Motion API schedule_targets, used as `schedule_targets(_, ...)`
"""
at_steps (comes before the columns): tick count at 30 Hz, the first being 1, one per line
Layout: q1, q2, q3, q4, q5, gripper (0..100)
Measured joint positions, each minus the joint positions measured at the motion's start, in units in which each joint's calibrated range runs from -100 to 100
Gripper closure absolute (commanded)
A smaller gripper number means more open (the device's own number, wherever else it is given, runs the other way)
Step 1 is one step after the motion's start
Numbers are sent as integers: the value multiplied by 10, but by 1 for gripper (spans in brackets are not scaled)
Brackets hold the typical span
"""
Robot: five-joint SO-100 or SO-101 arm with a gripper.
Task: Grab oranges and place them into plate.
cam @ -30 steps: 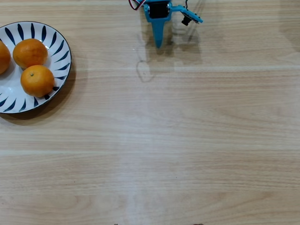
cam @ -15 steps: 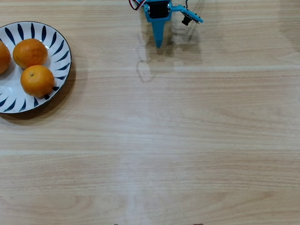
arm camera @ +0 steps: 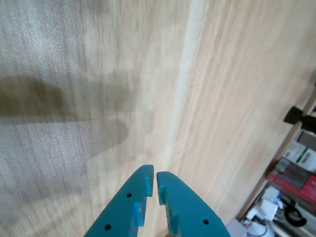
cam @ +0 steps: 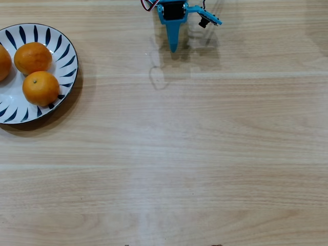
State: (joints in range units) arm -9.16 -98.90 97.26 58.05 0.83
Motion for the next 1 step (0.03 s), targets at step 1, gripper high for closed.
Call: schedule_targets(1,0,0,0,0,0,98)
